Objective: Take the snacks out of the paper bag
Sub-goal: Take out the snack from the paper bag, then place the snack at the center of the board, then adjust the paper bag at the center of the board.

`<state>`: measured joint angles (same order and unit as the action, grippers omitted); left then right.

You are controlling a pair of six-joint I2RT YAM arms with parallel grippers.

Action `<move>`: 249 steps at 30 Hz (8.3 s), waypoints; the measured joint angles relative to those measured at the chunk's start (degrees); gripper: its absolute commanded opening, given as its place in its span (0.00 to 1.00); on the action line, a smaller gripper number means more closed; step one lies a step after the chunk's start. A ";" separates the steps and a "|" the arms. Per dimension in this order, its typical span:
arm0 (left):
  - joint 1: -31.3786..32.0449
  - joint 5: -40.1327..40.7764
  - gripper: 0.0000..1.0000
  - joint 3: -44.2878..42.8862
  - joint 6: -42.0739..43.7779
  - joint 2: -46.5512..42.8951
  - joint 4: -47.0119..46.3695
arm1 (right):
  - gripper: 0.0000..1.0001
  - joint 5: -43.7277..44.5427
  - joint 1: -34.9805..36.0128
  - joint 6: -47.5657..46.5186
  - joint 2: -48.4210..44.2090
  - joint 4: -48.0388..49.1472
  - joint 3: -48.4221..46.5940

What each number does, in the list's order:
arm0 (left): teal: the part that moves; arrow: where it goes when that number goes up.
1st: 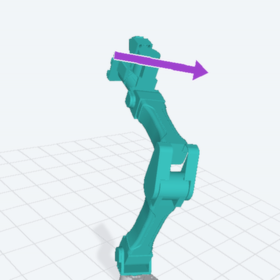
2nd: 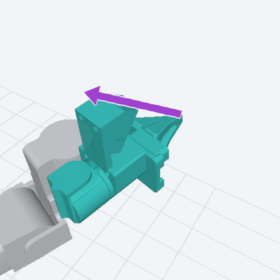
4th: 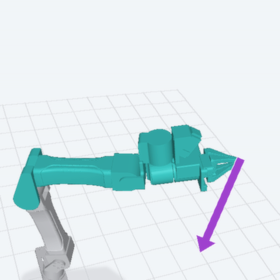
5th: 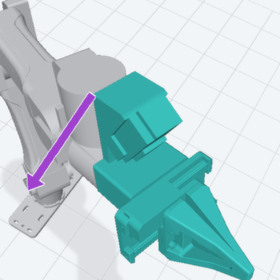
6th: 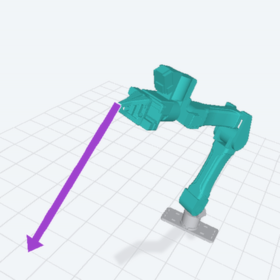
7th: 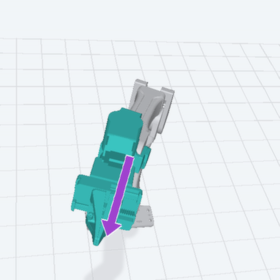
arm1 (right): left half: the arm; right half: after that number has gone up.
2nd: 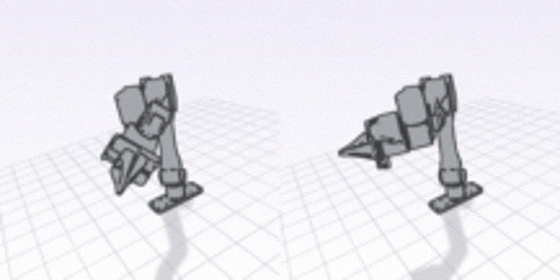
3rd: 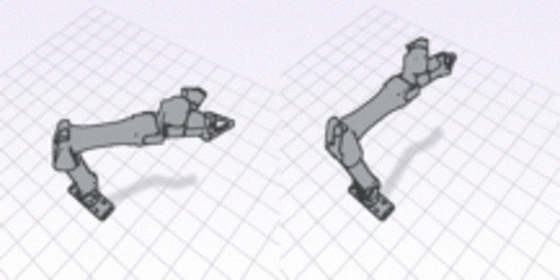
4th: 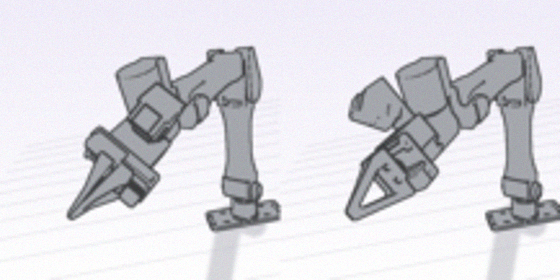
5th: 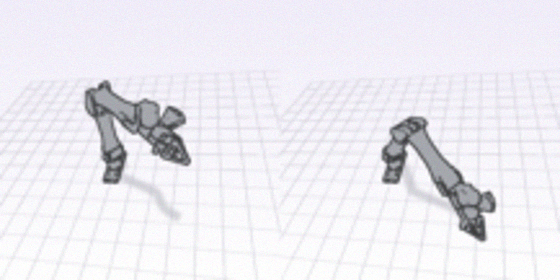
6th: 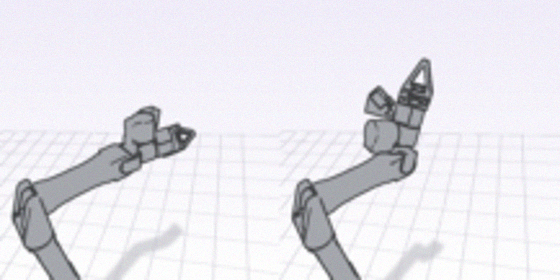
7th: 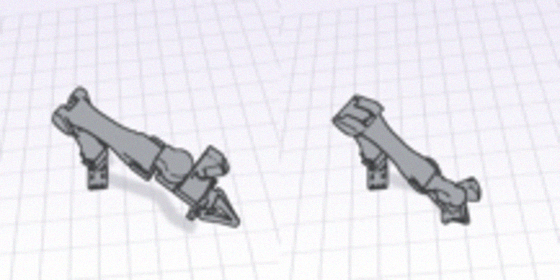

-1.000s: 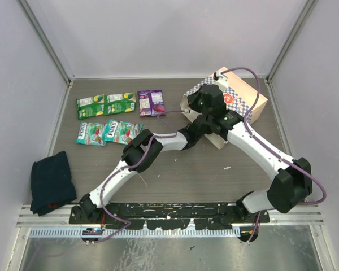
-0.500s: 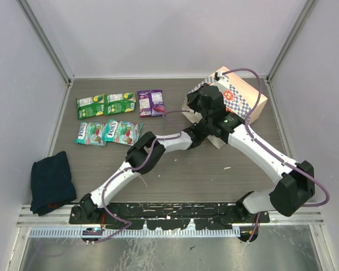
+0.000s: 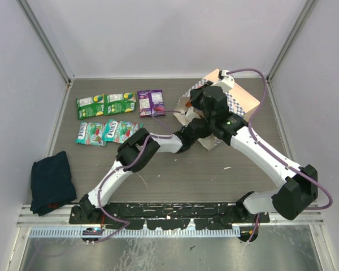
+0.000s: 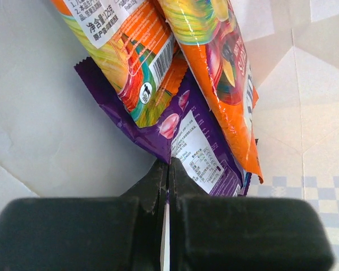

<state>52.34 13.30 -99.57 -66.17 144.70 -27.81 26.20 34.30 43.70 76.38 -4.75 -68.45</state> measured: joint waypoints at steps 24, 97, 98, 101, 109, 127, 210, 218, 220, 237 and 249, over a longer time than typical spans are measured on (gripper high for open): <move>-5.31 -12.96 0.00 20.70 10.49 -23.43 -0.35 | 0.01 -2.36 -9.57 -2.40 0.00 3.06 2.27; -34.29 -25.70 0.99 26.86 50.77 -36.37 51.12 | 0.00 -18.40 -22.43 -7.63 6.05 6.93 8.24; -34.14 -24.92 0.98 27.58 50.36 -37.62 50.99 | 0.00 -18.45 -22.43 -7.63 6.16 6.93 8.24; -33.44 -20.06 0.98 30.27 50.14 -43.15 50.77 | 0.00 -18.60 -22.43 -7.65 6.40 6.86 8.24; -24.15 -12.70 0.98 40.41 47.63 -66.42 40.37 | 0.00 -18.56 -22.43 -7.54 6.54 6.88 8.24; 7.87 -11.45 0.99 45.81 46.27 -56.13 12.52 | 0.00 -16.61 -22.43 -6.14 3.96 6.86 10.47; -19.45 -42.62 0.98 4.17 1.88 -6.23 5.27 | 0.00 19.23 -5.40 -7.91 11.96 -6.56 -1.33; -17.44 -34.01 0.98 16.04 -4.20 -12.85 0.46 | 0.00 20.17 -5.40 -7.34 9.25 -6.40 -0.07; -16.94 -32.00 0.98 17.57 -6.82 -13.68 -0.57 | 0.00 20.26 -5.40 -6.78 8.76 -6.40 0.04; -11.06 -16.44 0.34 16.15 -12.76 -18.16 7.98 | 0.00 23.23 -7.43 -7.93 0.70 -4.17 4.42; -6.91 -12.59 0.37 9.20 -14.21 -18.38 12.72 | 0.00 21.86 -10.67 -10.32 0.61 -3.50 5.09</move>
<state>45.43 0.71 -90.37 -80.38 126.32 -15.09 48.05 23.64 33.39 76.99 -8.25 -63.35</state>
